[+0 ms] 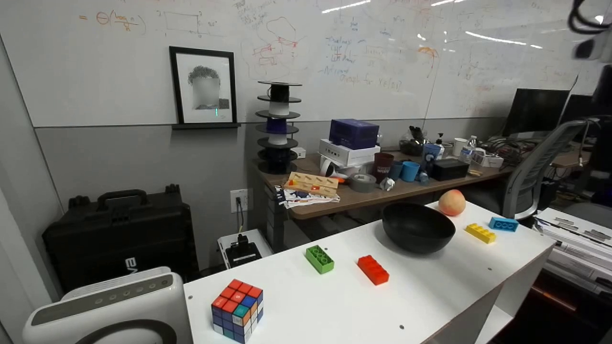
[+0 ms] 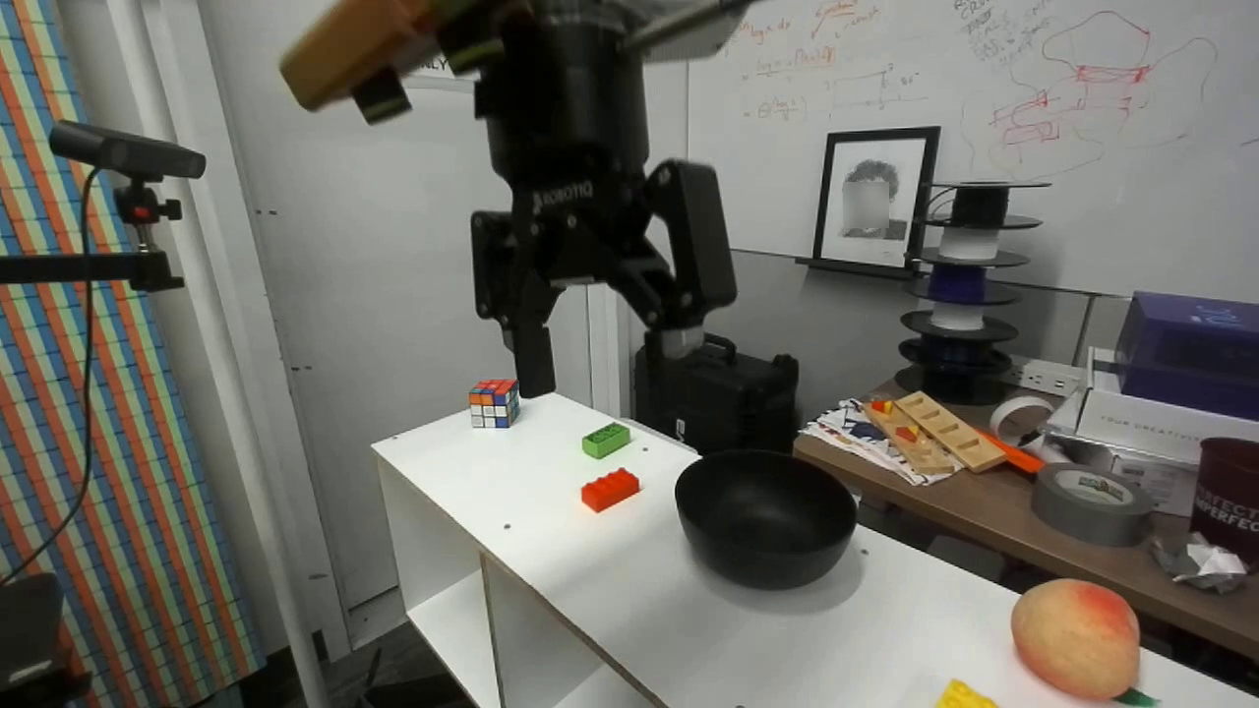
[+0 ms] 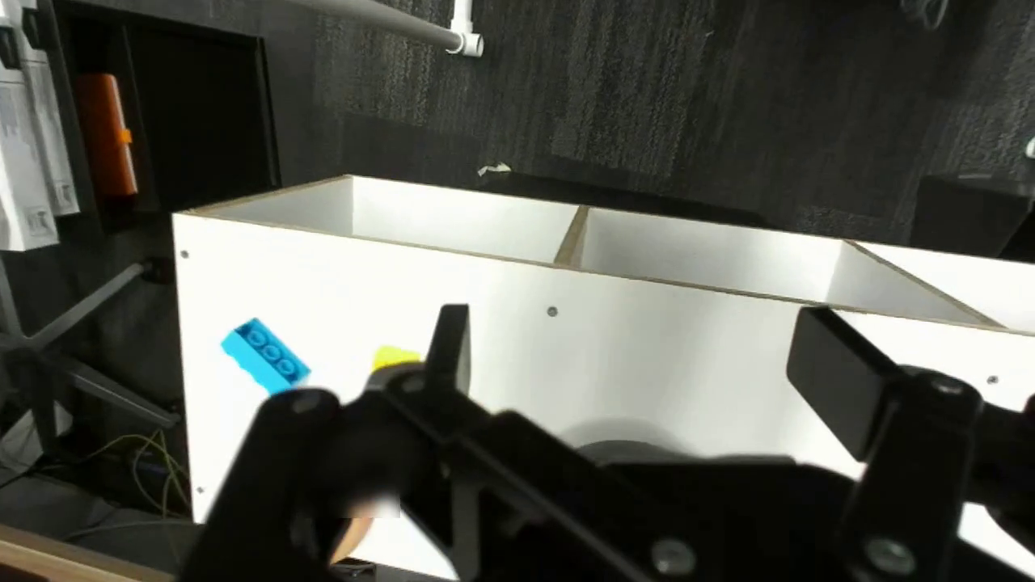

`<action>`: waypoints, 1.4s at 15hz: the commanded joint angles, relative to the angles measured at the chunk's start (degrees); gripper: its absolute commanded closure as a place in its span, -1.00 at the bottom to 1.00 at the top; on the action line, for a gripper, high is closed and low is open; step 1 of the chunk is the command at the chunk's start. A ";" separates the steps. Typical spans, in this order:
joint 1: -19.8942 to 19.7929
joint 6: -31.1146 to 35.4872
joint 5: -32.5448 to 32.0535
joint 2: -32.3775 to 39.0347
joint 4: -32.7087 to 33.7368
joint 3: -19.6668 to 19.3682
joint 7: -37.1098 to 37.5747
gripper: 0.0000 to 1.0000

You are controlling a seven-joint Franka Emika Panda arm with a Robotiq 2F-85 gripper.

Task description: Pick up the green, orange, blue and yellow objects from the table and put them in the bowl

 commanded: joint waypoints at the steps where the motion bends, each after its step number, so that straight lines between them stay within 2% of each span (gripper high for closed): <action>1: 2.18 3.39 -0.25 10.74 6.98 2.51 2.30 -1.00; 8: 6.25 18.35 1.77 24.50 11.73 4.74 7.64 -1.00; 11: 8.36 22.28 2.71 29.97 14.20 4.90 9.97 -1.00; 17: 13.62 34.90 2.02 39.12 19.64 1.56 15.02 -1.00; 21: 13.93 35.16 6.23 44.93 25.65 2.24 15.06 -1.00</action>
